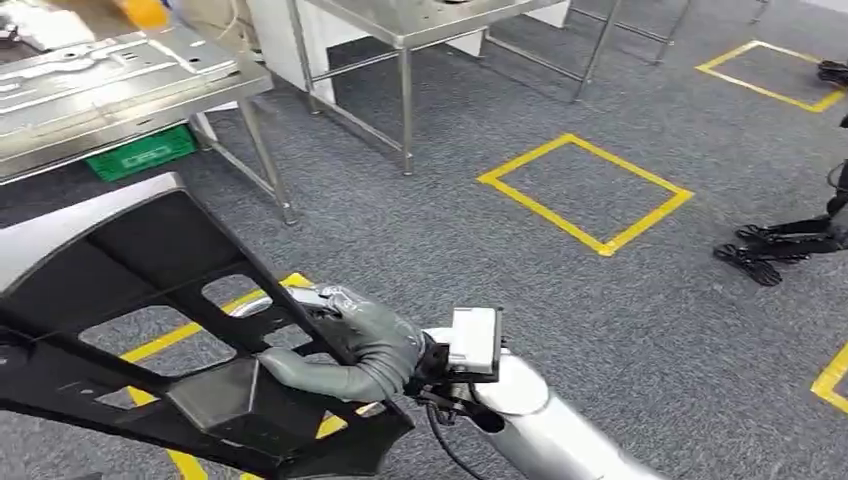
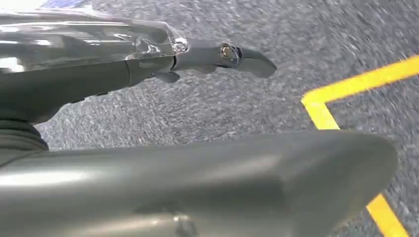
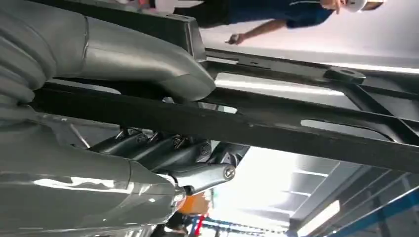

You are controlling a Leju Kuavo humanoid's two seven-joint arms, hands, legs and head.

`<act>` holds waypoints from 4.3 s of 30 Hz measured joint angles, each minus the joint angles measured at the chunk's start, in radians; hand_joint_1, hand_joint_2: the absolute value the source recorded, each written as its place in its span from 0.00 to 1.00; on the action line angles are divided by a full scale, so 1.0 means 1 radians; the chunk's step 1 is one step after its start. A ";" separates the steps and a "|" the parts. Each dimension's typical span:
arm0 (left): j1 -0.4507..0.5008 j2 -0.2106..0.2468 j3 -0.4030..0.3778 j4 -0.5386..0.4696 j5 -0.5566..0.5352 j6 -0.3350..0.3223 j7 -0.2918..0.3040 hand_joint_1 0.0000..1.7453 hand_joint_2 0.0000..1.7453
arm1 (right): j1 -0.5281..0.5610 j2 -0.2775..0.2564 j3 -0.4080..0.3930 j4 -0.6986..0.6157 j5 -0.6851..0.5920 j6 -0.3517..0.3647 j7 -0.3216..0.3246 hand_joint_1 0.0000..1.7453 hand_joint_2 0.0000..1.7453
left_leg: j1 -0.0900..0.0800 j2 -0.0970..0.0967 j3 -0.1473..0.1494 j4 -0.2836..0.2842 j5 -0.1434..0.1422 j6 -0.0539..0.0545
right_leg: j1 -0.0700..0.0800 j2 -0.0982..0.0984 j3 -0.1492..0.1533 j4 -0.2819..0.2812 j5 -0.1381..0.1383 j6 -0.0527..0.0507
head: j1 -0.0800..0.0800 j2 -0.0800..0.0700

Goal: Take the parts from the cabinet and place them on the table.

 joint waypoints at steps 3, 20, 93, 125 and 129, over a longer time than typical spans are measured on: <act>0.005 -0.002 0.005 -0.001 0.000 0.000 0.005 0.00 1.00 | 0.000 0.006 0.000 -0.006 0.000 0.000 0.000 1.00 1.00 | -0.010 0.031 -0.006 0.005 -0.013 -0.012 | -0.014 -0.035 0.015 -0.038 0.018 0.004 | -0.006 0.000; 0.000 0.005 0.008 -0.002 -0.006 -0.002 0.008 0.00 1.00 | 0.006 0.005 0.009 -0.012 -0.008 0.009 -0.004 1.00 1.00 | 0.006 0.134 0.022 -0.003 -0.019 0.002 | -0.022 -0.104 0.004 0.039 -0.060 0.058 | -0.010 0.000; -0.004 0.001 0.055 -0.005 -0.039 -0.025 0.007 0.00 1.00 | 0.003 0.001 0.017 0.029 -0.066 0.039 0.003 1.00 1.00 | -0.001 0.105 0.037 0.006 -0.048 0.005 | 0.010 -0.064 -0.041 0.008 0.023 -0.006 | -0.015 0.000; -0.005 -0.003 0.081 -0.005 -0.072 -0.027 -0.006 0.00 1.00 | 0.007 0.015 0.012 0.028 -0.073 0.026 0.003 1.00 1.00 | 0.004 0.108 0.060 -0.005 -0.061 -0.010 | 0.005 -0.063 -0.043 0.001 0.027 0.002 | -0.015 0.000; -0.006 -0.002 0.081 -0.005 -0.073 -0.027 -0.006 0.00 1.00 | 0.007 0.022 0.011 0.023 -0.072 0.026 0.003 1.00 1.00 | 0.004 0.110 -0.013 0.150 -0.146 -0.021 | -0.009 -0.069 -0.014 -0.032 0.031 0.002 | -0.018 0.000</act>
